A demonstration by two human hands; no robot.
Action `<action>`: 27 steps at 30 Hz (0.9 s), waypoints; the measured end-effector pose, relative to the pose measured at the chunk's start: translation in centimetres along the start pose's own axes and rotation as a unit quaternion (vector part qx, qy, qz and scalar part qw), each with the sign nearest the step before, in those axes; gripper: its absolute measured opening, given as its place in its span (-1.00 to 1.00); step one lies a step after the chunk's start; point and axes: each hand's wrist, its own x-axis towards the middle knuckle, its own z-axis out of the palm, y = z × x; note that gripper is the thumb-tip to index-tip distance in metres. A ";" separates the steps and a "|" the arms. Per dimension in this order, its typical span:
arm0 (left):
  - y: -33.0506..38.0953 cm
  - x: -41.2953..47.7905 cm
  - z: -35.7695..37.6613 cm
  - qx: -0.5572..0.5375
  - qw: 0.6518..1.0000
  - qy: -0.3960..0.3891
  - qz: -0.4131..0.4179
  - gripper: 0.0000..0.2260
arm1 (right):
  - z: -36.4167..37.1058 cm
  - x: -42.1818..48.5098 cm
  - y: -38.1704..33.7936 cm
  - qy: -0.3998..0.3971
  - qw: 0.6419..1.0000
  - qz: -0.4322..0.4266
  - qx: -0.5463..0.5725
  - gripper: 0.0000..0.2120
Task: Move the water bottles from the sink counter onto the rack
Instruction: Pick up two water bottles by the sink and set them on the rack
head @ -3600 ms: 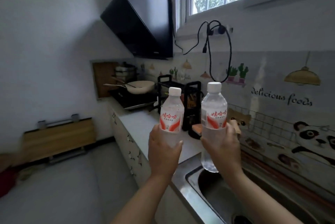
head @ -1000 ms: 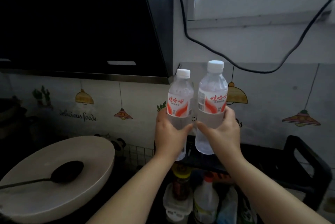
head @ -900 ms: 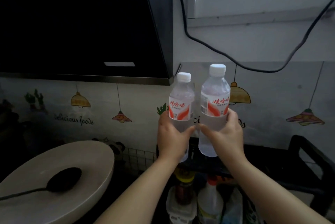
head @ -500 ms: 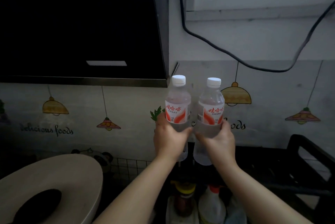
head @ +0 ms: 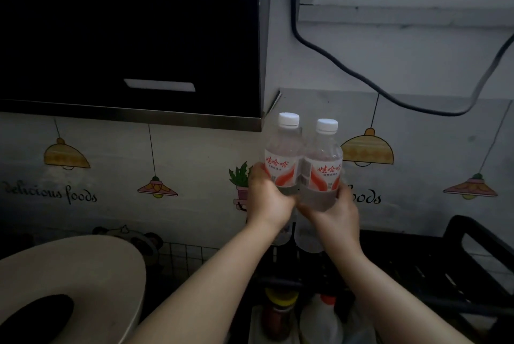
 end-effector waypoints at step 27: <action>0.3 -1.3 0.1 0.046 0.997 -0.031 -0.056 -0.45 | 0.0 -0.8 1.6 -0.018 1.000 -0.016 -0.020 -0.27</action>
